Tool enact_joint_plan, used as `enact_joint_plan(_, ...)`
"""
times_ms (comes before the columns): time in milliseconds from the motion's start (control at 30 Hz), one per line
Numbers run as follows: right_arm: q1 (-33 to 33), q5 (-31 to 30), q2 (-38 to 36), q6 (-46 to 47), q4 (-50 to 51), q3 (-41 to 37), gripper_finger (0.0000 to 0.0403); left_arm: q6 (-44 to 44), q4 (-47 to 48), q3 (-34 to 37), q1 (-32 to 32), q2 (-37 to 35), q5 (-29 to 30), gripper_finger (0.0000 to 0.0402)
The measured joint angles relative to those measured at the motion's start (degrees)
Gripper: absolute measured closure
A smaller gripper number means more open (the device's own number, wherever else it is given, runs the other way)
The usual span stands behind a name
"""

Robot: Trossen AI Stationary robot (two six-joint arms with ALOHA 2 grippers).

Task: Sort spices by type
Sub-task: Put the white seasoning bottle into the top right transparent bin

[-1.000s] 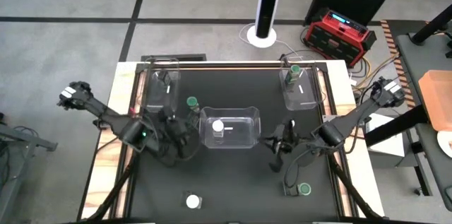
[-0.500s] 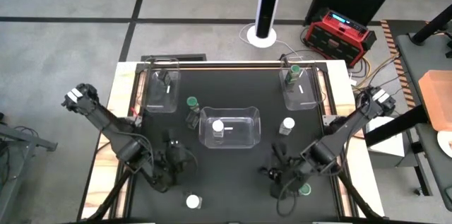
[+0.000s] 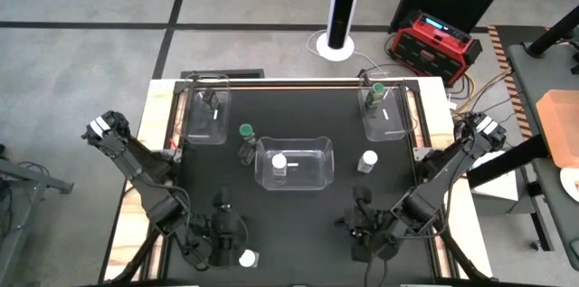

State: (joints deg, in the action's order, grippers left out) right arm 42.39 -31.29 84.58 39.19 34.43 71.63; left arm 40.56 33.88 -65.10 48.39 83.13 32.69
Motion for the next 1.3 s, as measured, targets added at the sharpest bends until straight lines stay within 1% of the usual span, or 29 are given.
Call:
enact_joint_plan(167,-0.1,-0.4,0.0,-2.9,-0.2,-0.3,0.0394,2.5,-1.5,0.0,1.4,2.2,-0.5,0.015)
enact_joint_plan(300,-0.3,-0.4,0.0,-3.5,-0.4,-0.3,0.0394,2.4,-3.4,0.0,2.2,3.9,-0.5,0.0103)
enact_joint_plan(467,-1.2,-0.5,0.0,-4.4,-0.4,-0.3,0.0394,2.7,-3.9,-0.2,3.8,5.4,-1.0,0.0072)
enact_joint_plan(667,-1.6,-0.9,0.0,-4.5,-0.4,-0.4,0.0394,6.4,-4.5,-1.6,6.5,7.6,-1.9,0.0068)
enact_joint_plan(800,-1.5,-0.9,0.0,-4.2,-0.5,-0.5,0.0394,7.3,-4.9,-2.1,6.7,10.5,-1.9,0.0068)
enact_joint_plan(1033,-1.6,-1.8,0.0,-4.1,-0.7,-0.6,0.0394,4.9,-3.0,-5.0,6.7,15.3,-1.8,0.0067)
enact_joint_plan(1167,-1.6,-1.8,0.0,-3.9,-0.7,-0.6,0.0394,4.0,-2.7,-6.3,6.6,16.2,-0.9,0.0067)
enact_joint_plan(1300,-1.6,-1.9,0.0,-3.9,-0.7,-0.6,0.0394,3.9,-2.6,-6.1,6.5,16.8,-0.7,0.0067)
